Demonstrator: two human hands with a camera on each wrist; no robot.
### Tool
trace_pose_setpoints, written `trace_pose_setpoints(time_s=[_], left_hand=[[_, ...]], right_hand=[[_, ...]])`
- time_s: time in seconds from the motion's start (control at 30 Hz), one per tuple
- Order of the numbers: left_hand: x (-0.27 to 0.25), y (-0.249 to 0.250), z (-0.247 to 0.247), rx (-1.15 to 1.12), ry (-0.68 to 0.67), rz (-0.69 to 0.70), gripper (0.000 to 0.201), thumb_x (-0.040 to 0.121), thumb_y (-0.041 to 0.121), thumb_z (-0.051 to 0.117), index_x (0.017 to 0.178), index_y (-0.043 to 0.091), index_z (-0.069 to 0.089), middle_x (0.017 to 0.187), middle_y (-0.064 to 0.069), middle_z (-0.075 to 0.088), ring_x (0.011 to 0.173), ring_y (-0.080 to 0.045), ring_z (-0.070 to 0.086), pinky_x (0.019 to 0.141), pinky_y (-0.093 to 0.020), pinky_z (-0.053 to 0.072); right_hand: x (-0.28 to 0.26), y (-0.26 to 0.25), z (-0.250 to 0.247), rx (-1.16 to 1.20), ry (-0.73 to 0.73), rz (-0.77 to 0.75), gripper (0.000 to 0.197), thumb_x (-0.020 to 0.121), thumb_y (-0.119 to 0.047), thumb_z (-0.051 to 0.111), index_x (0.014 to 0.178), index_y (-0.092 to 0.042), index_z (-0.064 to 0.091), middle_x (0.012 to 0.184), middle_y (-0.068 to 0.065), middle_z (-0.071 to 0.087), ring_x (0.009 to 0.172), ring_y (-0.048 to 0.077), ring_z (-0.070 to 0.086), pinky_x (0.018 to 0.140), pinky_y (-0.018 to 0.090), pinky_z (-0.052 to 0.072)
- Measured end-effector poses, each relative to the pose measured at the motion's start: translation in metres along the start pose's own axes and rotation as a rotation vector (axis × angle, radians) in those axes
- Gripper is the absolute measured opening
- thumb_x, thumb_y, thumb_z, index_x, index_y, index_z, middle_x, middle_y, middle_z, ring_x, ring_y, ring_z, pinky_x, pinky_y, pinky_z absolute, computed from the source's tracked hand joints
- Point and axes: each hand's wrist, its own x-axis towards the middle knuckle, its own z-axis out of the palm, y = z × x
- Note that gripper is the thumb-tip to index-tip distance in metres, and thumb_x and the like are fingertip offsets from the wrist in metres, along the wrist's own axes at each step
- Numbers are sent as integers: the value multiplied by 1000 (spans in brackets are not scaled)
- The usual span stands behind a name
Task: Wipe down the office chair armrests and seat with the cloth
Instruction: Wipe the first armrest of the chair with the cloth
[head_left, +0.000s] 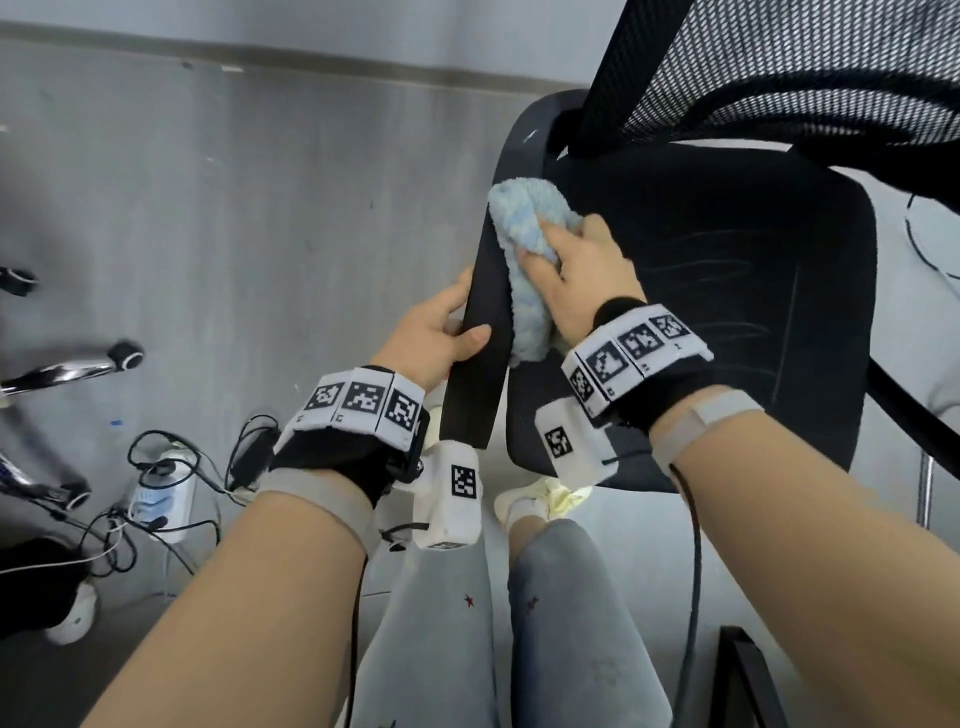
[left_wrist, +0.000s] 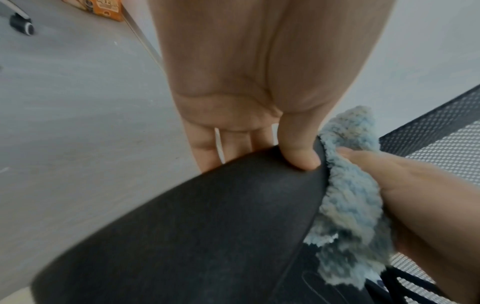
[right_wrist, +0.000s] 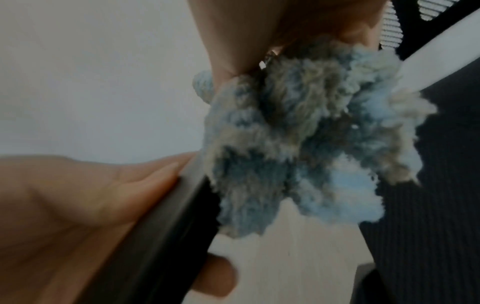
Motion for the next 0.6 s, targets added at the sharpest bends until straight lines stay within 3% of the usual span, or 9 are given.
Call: trace_pose_setpoints(time_s=[0.07,0.17,0.23,0.3,0.43,0.5,0.6], left_hand=[[-2,0,1,-21,5,13,61,91,-4,44,142,24,27,133,-10,53,101,-11,59,67,-5,47],[-1,-3,1,-59,-8,26,62,91,-8,41,142,25,28,119,-5,55,71,7,63,60,-3,48],[0,-4,0,-38,-10,25,62,91,-7,41,142,26,28,110,0,56,60,10,62,59,-2,47],[2,-6,-5,2,-12,-1,61,91,-3,45,141,28,29,104,2,60,65,8,63,58,-7,48],[4,-7,-10,114,-34,-64,60,90,9,52,138,39,31,101,4,66,96,-17,61,79,-33,42],[4,-10,-10,108,-41,-63,59,90,10,51,138,39,31,101,3,66,96,-18,59,80,-34,39],[5,-13,-9,90,-30,-35,60,90,7,51,140,33,31,93,4,67,88,-14,59,77,-31,40]], right_hand=[[18,-7,-10,-64,51,30,40,94,-40,39,131,-27,43,126,15,39,100,39,52,81,39,42],[52,-18,-20,-19,122,122,36,94,-38,37,127,-26,46,121,16,46,93,33,51,72,33,35],[60,-23,-20,17,133,165,37,94,-38,36,127,-26,46,117,15,49,90,31,51,71,30,33],[47,-26,-17,6,83,164,38,93,-40,37,129,-29,43,119,14,46,88,31,50,72,31,33],[13,-19,-12,-219,4,37,43,94,-42,34,137,-38,31,129,12,41,102,38,53,72,36,32],[22,-19,-19,-270,40,34,44,94,-42,35,137,-40,30,127,13,43,102,39,53,71,37,32],[51,-24,-26,-185,73,107,39,94,-40,36,132,-34,39,121,13,49,102,36,55,73,36,35]])
